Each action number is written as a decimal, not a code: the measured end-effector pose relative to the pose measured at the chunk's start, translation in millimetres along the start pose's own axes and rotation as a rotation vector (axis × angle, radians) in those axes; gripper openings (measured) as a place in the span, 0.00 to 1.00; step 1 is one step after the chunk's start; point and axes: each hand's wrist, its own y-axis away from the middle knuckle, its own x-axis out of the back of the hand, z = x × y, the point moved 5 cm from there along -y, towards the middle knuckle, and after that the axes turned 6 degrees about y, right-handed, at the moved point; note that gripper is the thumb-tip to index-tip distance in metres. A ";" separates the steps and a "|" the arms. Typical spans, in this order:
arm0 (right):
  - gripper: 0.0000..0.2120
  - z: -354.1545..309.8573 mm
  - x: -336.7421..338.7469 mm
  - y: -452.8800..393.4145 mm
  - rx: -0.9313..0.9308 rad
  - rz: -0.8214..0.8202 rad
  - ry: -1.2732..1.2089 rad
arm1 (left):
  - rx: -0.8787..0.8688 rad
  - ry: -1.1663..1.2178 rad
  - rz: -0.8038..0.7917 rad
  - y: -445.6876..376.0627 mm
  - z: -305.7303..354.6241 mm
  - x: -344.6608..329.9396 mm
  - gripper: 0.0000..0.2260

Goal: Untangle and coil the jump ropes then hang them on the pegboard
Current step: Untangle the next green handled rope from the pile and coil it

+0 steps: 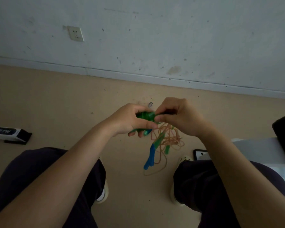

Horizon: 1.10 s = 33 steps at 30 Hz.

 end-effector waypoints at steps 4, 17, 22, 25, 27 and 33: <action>0.05 -2.4 -1.3 -2.7 -0.009 0.039 -0.024 | 0.049 -0.133 -0.119 0.5 -3.1 -18.6 0.12; 0.06 12.2 1.5 -10.3 -0.134 0.124 -0.182 | 0.029 -0.077 -0.107 1.2 -10.9 -31.2 0.07; 0.13 19.2 -7.0 -7.3 -0.227 -0.028 -0.140 | -0.045 -0.033 0.026 0.0 -4.0 -7.6 0.07; 0.25 21.1 -19.4 -2.9 -0.294 -0.277 0.039 | -0.092 -0.170 0.109 0.5 -1.9 3.0 0.08; 0.27 24.6 -27.2 2.0 -0.334 -0.430 0.202 | -0.104 -0.204 0.129 1.2 -1.4 7.8 0.07; 0.08 17.2 -25.7 -1.0 -0.207 -0.350 0.290 | -0.188 -0.164 0.418 1.8 2.6 26.0 0.09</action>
